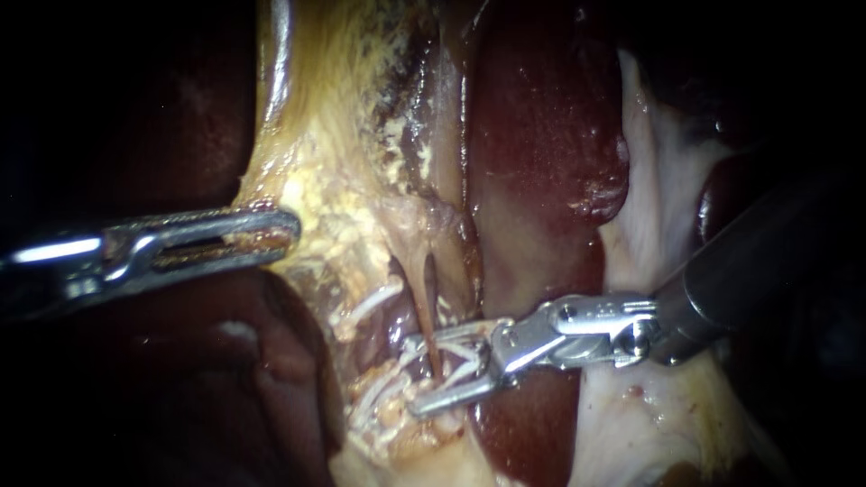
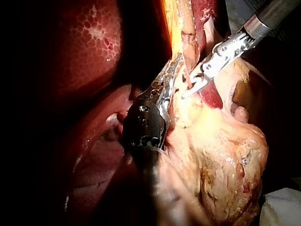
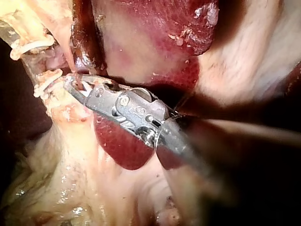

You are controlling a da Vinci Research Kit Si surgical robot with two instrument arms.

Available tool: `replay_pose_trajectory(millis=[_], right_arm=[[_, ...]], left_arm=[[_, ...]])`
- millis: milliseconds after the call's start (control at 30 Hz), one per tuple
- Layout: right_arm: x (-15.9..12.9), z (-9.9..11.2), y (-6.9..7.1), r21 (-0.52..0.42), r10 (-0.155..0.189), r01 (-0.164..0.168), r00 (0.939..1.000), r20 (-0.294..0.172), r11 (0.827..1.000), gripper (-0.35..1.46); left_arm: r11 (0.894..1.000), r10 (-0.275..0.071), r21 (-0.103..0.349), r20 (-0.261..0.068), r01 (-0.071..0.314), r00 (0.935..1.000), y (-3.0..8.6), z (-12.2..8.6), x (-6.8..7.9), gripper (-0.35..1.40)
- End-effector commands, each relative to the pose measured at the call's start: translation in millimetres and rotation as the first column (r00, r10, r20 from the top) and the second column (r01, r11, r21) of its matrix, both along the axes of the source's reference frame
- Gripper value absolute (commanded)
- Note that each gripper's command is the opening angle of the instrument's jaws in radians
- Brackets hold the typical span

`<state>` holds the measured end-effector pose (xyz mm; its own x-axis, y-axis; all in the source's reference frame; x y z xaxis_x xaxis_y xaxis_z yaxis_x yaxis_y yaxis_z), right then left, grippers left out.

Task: Clipping first clip right tube

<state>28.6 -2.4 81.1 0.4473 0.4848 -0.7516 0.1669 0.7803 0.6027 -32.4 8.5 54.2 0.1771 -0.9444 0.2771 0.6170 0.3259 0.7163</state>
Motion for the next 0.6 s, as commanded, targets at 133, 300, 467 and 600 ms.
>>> replay_pose_trajectory(millis=[133,300,467,600], right_arm=[[-0.2,-0.1,0.2,-0.001,-0.003,0.003,1.0,0.007,1.0,-0.35],[-0.2,-0.1,0.0,-0.005,-0.013,0.013,0.9997,0.021,1.0,-0.35],[-0.2,0.0,-0.1,-0.006,-0.013,0.013,0.9997,0.021,1.0,-0.35],[-0.2,0.1,0.0,-0.006,-0.012,0.012,0.9997,0.022,1.0,-0.35]], left_arm=[[1.0,0.0,0.0,0.001,0.0,1.0,0.0,0.0,0.0,-0.35],[1.0,0.0,0.0,0.001,0.0,1.0,0.0,0.0,0.0,-0.35],[1.0,0.0,0.0,0.001,0.0,1.0,0.0,0.1,0.0,-0.35],[1.0,0.0,0.0,0.001,0.0,1.0,0.1,0.1,0.1,-0.35]])
